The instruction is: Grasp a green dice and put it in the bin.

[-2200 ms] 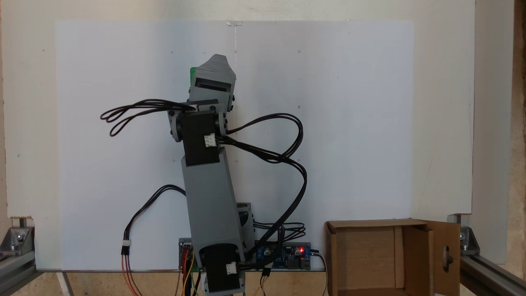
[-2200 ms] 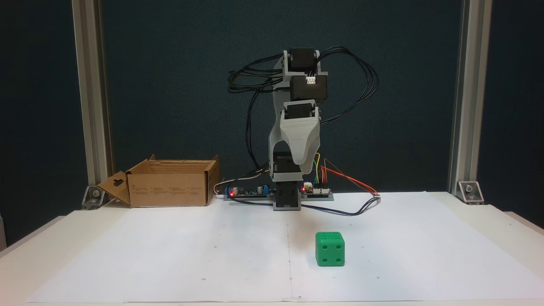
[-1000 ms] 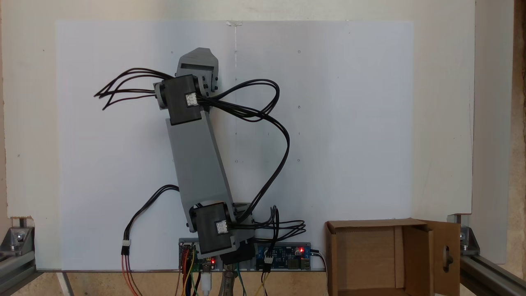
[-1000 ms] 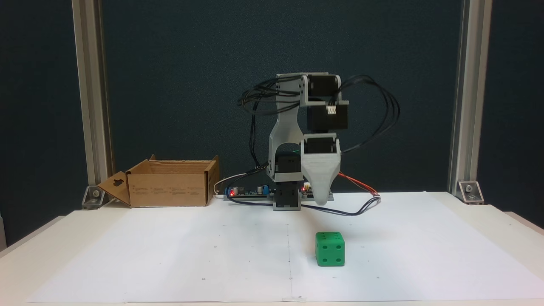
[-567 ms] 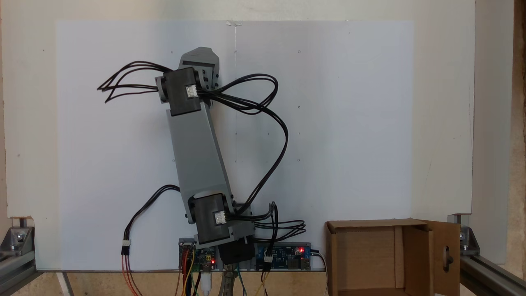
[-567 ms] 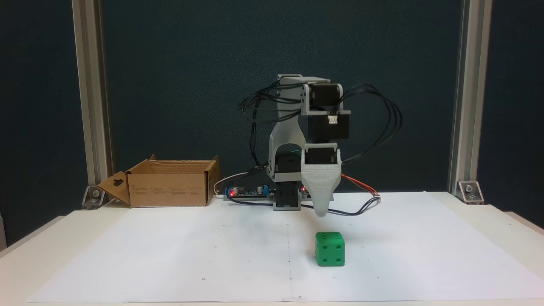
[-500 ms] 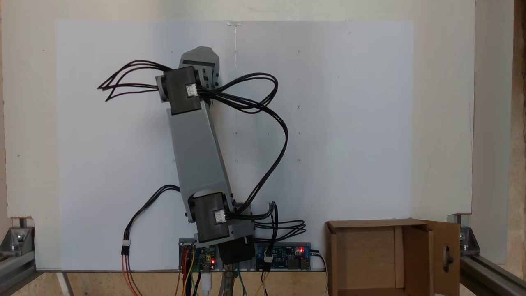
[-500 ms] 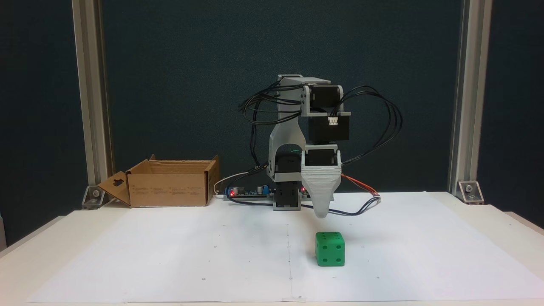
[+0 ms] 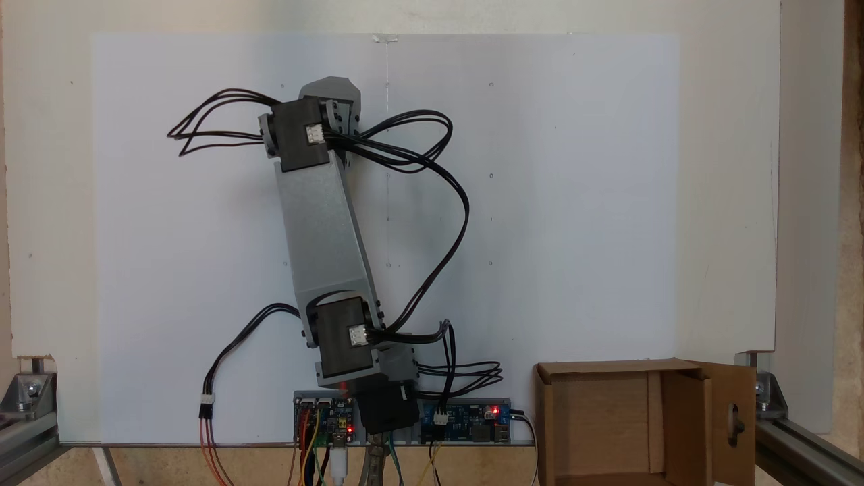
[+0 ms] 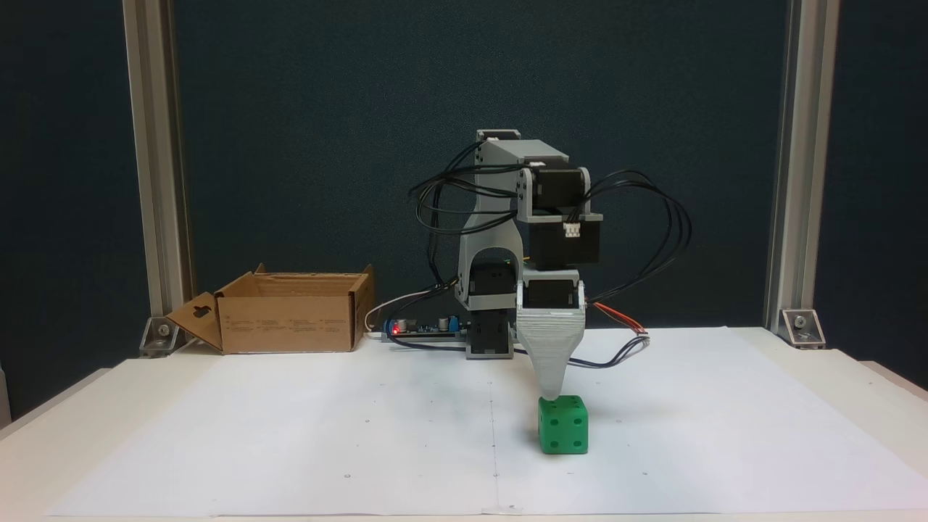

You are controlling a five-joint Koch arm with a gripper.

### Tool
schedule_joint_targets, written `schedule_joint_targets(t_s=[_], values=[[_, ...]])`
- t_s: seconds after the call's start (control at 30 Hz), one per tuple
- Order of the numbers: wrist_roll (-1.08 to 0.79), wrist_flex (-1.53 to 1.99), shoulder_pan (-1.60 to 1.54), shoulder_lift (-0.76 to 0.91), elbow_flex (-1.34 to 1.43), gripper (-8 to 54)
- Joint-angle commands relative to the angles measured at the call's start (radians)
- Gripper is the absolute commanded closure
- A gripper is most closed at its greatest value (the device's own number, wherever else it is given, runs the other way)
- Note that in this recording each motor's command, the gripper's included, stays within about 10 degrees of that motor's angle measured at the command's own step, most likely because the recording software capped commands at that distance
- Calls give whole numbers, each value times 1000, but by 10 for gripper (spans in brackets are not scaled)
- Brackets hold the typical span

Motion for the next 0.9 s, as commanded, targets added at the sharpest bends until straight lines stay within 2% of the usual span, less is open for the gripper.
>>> schedule_joint_targets(t_s=[0.0,0.87], values=[[48,-6,-3,8,-58,18],[57,-37,-38,-48,-43,19]])
